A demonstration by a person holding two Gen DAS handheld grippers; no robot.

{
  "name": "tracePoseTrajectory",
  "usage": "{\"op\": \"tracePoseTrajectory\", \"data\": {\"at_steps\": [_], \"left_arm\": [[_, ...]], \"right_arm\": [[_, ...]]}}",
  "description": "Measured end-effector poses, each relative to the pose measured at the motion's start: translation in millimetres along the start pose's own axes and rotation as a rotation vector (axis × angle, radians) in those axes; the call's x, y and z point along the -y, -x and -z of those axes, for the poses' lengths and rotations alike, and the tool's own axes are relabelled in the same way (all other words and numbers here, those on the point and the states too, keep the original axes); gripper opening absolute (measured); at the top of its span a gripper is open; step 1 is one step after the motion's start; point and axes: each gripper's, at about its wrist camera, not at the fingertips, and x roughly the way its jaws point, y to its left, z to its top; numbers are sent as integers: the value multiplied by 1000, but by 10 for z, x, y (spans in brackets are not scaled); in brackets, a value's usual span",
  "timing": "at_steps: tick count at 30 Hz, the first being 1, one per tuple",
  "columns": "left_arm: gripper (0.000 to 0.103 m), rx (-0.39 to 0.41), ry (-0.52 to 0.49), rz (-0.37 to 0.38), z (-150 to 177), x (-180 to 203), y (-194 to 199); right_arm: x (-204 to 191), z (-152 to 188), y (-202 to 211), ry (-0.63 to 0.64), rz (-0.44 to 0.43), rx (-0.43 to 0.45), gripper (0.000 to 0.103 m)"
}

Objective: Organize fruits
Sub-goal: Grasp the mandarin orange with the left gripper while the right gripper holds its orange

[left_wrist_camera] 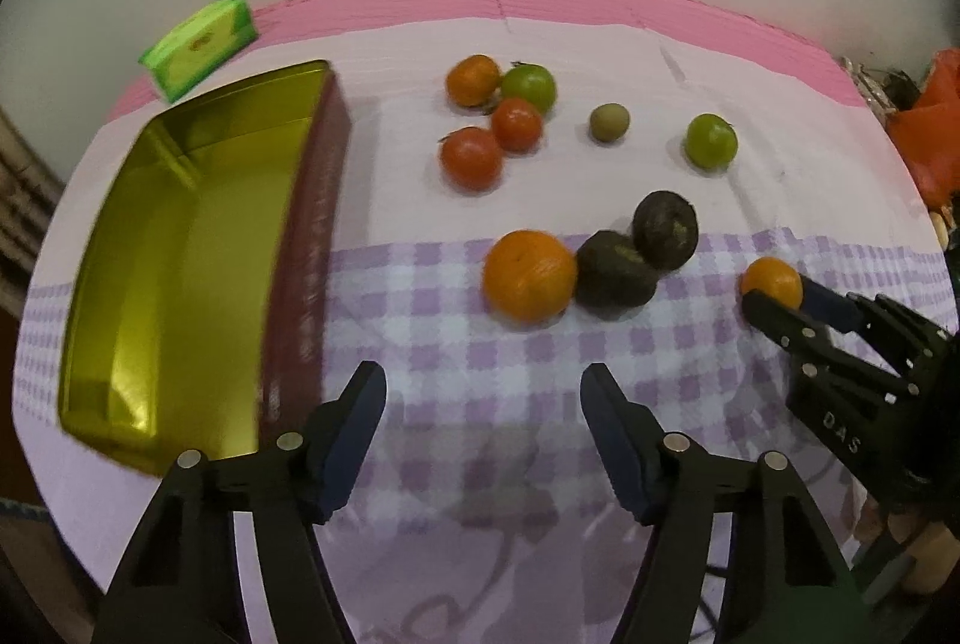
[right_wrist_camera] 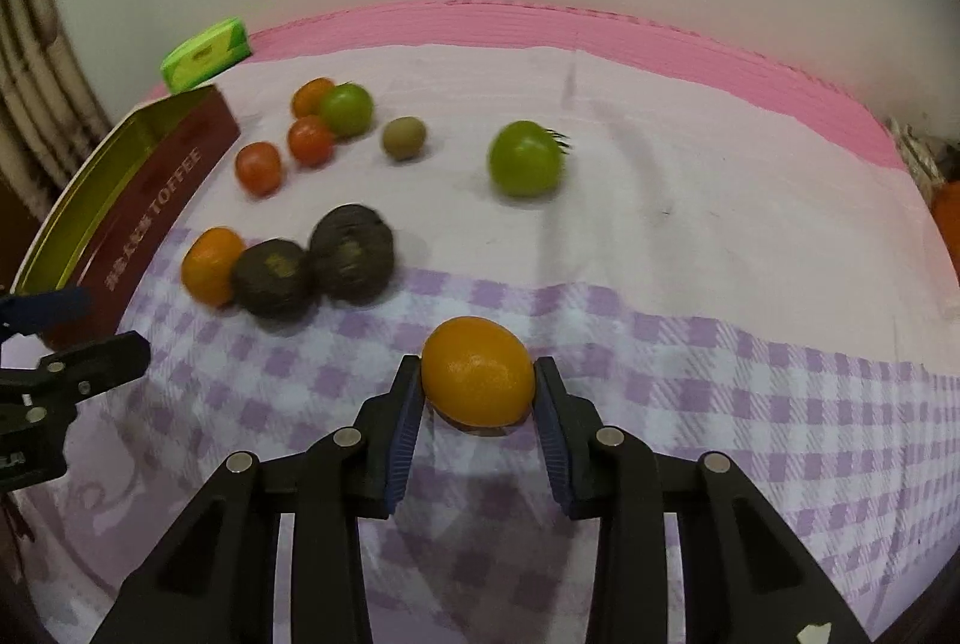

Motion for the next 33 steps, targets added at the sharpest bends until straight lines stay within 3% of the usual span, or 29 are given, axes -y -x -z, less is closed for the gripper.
{"op": "tracePoseTrajectory", "data": {"at_steps": [13,17,21,26,33], "left_arm": [[60,-25,-22,30,-376,17,-369],[42,-33,-23,62,-404,29,-423],[41,-27,-23,57,-400,46,-433],[41,-38,6,90,-377,-75,-291],[41,27,32,47,-431,-484,129]], "right_arm": [[-29,22,-55,-22,-37,-16,34],[-5,18,-67,-27,-44,-7,34],[5,21,-66,-32,-49,-5,34],[-1,22,-68,-32,-48,-2,34],[-15,21,-68,-25,-41,-2,34]]}}
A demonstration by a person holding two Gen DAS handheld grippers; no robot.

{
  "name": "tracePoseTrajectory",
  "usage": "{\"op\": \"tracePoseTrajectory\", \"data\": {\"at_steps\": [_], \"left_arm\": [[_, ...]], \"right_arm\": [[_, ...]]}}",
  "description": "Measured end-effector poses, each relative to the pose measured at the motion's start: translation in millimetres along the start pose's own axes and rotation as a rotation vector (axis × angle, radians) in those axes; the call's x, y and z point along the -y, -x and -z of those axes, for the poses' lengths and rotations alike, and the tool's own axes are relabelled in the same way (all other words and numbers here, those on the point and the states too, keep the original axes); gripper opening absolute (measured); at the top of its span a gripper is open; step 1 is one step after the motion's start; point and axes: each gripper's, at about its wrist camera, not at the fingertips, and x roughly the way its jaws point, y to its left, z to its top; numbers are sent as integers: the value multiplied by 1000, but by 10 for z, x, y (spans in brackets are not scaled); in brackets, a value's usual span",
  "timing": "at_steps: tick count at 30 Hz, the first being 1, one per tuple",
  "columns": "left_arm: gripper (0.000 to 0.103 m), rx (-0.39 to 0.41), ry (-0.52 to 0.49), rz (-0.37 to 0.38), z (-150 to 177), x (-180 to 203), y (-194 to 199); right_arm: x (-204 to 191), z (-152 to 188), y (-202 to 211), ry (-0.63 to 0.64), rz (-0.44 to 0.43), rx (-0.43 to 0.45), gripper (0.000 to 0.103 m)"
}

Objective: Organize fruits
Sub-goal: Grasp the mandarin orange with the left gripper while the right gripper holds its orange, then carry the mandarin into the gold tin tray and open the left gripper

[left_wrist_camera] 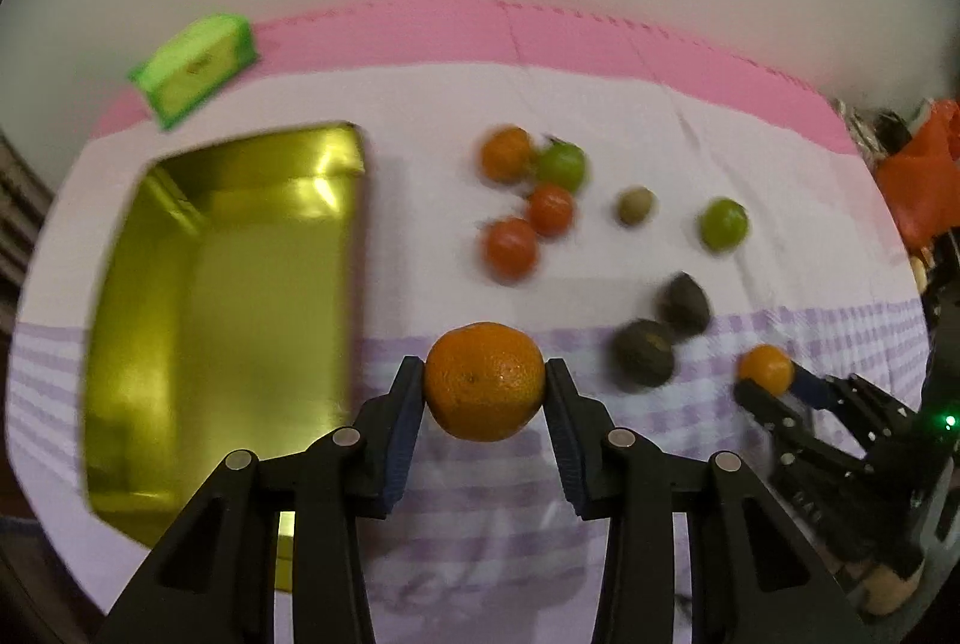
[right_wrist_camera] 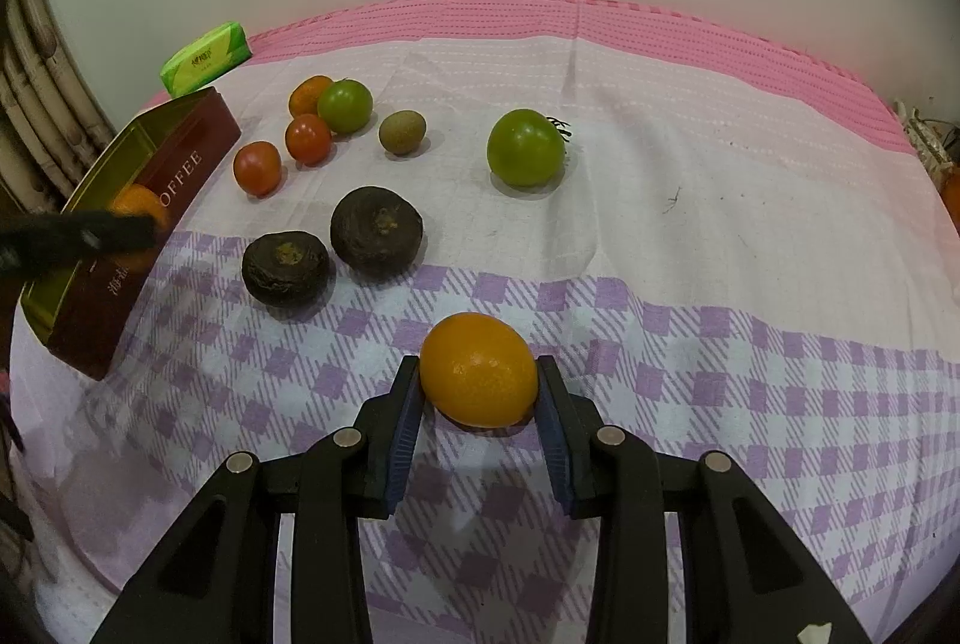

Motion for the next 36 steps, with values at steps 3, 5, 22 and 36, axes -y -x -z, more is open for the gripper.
{"op": "tracePoseTrajectory", "data": {"at_steps": [3,5,22,36], "left_arm": [[41,24,13,-63,-12,-300,112],[41,22,35,-116,15,-554,115],[41,-129,114,-238,488,-1430,-233],[46,-123,188,-219,506,-1470,-84]], "right_arm": [[-3,-3,-1,2,3,-2,34],[-4,-8,-3,2,5,-4,34],[-25,-59,1,3,60,-10,33],[-746,-469,293,135,-28,62,33]]}}
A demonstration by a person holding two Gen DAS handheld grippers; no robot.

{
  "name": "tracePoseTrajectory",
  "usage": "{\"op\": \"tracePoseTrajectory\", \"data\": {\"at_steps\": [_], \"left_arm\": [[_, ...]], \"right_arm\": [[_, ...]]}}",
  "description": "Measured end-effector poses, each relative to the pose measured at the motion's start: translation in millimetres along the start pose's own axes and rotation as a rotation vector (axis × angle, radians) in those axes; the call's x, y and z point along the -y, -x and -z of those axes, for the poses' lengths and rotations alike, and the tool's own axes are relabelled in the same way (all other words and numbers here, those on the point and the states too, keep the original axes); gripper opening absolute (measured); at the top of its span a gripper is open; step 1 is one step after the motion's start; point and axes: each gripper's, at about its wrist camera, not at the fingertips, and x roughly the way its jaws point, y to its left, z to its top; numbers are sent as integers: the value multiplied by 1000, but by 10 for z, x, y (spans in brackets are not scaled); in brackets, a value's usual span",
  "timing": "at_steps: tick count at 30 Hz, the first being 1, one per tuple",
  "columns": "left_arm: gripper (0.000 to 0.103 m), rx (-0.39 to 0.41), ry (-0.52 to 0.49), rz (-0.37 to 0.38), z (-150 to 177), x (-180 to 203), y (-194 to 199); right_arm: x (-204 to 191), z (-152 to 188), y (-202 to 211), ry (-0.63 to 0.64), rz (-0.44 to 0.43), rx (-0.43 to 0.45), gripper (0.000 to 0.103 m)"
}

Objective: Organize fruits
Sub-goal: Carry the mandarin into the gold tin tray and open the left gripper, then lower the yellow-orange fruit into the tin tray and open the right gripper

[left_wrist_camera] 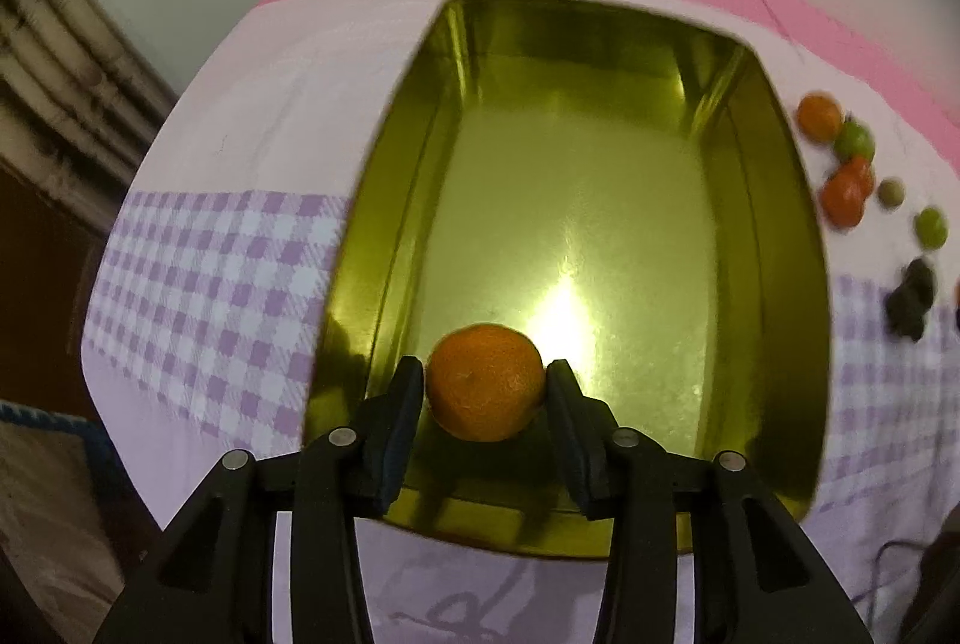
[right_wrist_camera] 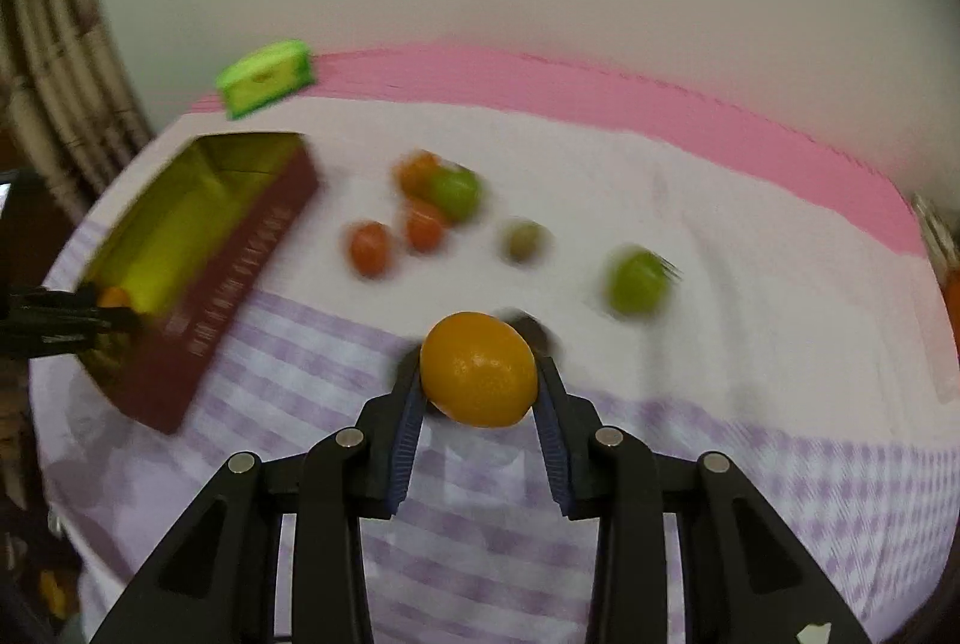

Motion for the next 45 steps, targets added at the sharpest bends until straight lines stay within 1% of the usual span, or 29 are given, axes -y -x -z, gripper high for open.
{"op": "tracePoseTrajectory", "data": {"at_steps": [2,6,11,16,19,21,25,36,38,42,45], "left_arm": [[59,49,30,36,-4,-85,153],[62,128,85,82,16,-261,410],[63,164,163,35,79,-552,551],[63,157,233,-29,207,-803,551],[63,131,284,-14,238,-906,500],[63,124,298,-11,239,-920,491],[63,127,287,-7,244,-913,501],[64,98,289,5,235,-898,448],[64,92,293,8,237,-903,437],[64,90,292,10,231,-895,427],[64,94,291,13,233,-904,432]], "right_arm": [[-216,-132,-11,35,-58,10,33],[-690,-363,-117,112,-146,11,33],[-1323,-581,-311,212,-220,5,33],[-1711,-607,-550,283,-231,-43,33],[-1793,-565,-653,313,-217,-67,33],[-1817,-539,-718,321,-213,-84,33],[-1840,-517,-811,331,-198,-105,34],[-1911,-509,-855,356,-194,-109,35],[-1925,-504,-858,357,-196,-105,37],[-1943,-506,-845,360,-197,-102,46],[-1923,-520,-779,353,-204,-84,46]]}}
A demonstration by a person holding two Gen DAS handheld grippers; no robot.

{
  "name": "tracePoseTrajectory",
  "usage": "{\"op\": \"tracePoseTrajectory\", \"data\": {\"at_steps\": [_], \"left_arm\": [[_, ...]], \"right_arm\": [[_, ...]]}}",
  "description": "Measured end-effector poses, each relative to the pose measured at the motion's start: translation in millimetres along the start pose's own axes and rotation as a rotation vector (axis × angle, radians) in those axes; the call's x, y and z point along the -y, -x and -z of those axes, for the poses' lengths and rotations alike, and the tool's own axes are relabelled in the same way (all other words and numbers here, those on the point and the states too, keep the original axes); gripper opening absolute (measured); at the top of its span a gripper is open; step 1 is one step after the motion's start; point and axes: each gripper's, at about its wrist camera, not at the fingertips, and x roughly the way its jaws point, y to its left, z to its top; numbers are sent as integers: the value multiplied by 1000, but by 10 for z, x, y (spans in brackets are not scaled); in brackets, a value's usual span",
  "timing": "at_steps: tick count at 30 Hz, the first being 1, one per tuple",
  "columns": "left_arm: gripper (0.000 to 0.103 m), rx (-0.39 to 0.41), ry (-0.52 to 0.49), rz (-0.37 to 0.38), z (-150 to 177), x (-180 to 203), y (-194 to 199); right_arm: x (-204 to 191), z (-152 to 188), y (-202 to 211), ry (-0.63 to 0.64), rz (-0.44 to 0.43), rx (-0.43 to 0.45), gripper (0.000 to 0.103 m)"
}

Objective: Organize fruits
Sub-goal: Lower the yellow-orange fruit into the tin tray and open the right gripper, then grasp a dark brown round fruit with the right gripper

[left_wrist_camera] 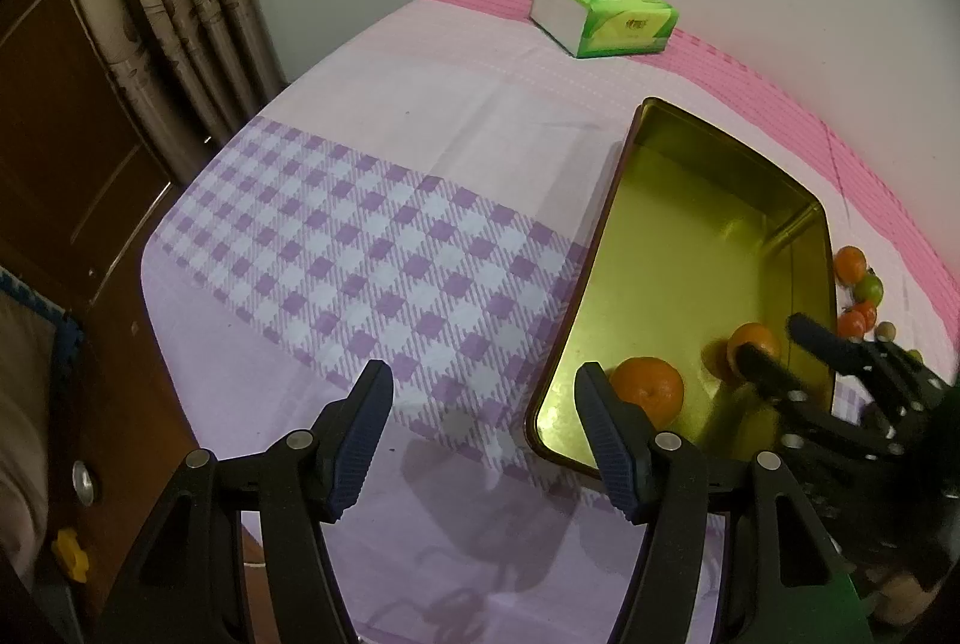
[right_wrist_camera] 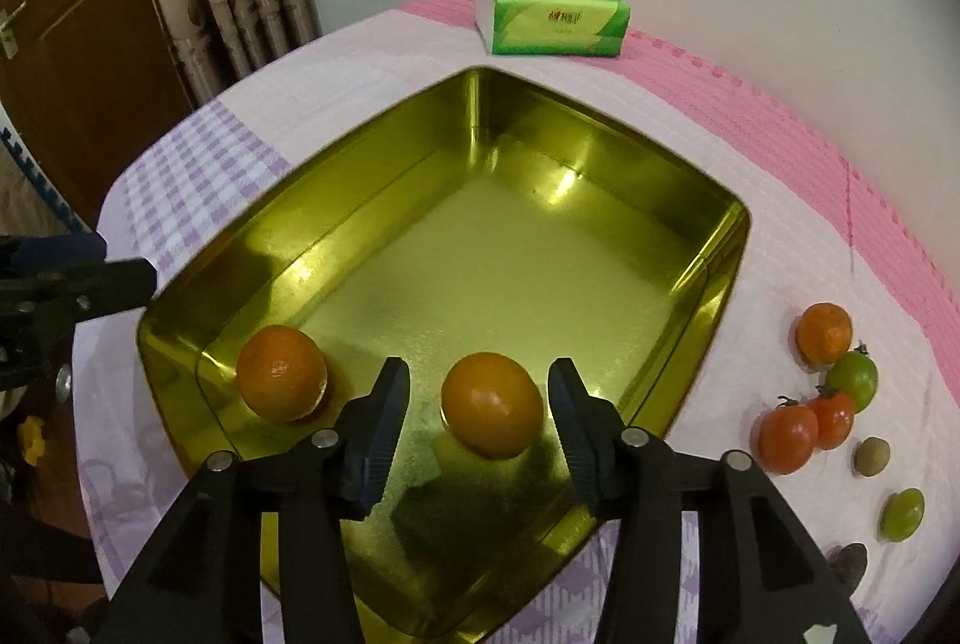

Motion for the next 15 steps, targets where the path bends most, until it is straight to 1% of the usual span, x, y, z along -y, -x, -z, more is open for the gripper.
{"op": "tracePoseTrajectory", "data": {"at_steps": [3,6,7,10,15], "left_arm": [[64,6,0,2,4,-2,13],[64,10,-5,0,11,20,20],[64,13,-10,-1,15,33,27],[64,24,-27,1,17,74,51],[65,46,-74,26,39,206,100]], "right_arm": [[99,33,275,-34,-29,73,46],[337,173,560,-80,-1,124,46],[452,237,630,-104,8,129,46],[878,491,789,-184,80,132,46],[1611,993,885,-335,177,89,46]]}}
